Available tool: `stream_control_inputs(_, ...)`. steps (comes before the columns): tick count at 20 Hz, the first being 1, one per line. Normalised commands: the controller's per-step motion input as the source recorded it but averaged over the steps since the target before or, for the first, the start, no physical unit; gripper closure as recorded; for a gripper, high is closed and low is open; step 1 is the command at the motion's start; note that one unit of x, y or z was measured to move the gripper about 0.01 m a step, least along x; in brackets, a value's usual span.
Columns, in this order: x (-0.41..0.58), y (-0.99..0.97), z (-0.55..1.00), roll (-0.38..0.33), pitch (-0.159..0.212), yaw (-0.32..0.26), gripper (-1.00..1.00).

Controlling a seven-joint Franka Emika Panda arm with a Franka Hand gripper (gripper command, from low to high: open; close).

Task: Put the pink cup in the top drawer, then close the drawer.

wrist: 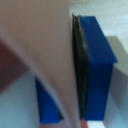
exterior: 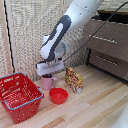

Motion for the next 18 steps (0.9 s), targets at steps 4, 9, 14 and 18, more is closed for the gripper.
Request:
stream_control_inputs(4, 0.341, -0.08, 0.69, 0.0, 0.06, 0.0, 1.0)
stream_control_inputs(9, 0.363, -0.08, 0.7, -0.001, 0.133, 0.0, 1.0)
stream_control_inputs(14, 0.343, -0.08, 0.68, -0.027, 0.159, 0.0, 1.0)
stream_control_inputs(18, 0.288, -0.11, 0.73, -0.025, 0.127, 0.0, 1.0)
